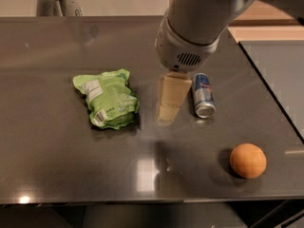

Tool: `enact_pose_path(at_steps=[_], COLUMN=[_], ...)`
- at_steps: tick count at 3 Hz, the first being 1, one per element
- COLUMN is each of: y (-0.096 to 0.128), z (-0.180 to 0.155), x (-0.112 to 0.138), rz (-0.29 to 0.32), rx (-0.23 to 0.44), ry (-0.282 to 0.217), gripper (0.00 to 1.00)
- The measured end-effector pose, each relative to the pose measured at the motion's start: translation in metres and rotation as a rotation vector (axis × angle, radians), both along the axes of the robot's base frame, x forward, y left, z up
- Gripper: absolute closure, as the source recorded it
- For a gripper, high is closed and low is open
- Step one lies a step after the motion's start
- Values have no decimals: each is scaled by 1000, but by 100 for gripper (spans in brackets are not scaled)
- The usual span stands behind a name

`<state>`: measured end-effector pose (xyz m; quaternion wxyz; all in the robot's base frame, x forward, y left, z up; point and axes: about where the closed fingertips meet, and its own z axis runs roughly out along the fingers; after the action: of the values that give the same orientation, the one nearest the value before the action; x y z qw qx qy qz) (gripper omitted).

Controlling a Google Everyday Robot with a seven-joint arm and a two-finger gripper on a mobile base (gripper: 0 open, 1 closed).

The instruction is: Pick green rice chip bag

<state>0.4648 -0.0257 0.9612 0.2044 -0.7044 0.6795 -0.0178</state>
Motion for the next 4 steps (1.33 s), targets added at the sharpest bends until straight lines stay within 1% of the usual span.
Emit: enact_pose_path(at_steps=[1, 2, 3, 4], y=[31, 59, 78, 92], z=[-21, -39, -57, -77], x=[3, 12, 33, 51], rz=[41, 57, 36, 8], rx=[14, 39, 56, 59], ry=[5, 10, 23, 53], gripper=[0, 0, 0, 0])
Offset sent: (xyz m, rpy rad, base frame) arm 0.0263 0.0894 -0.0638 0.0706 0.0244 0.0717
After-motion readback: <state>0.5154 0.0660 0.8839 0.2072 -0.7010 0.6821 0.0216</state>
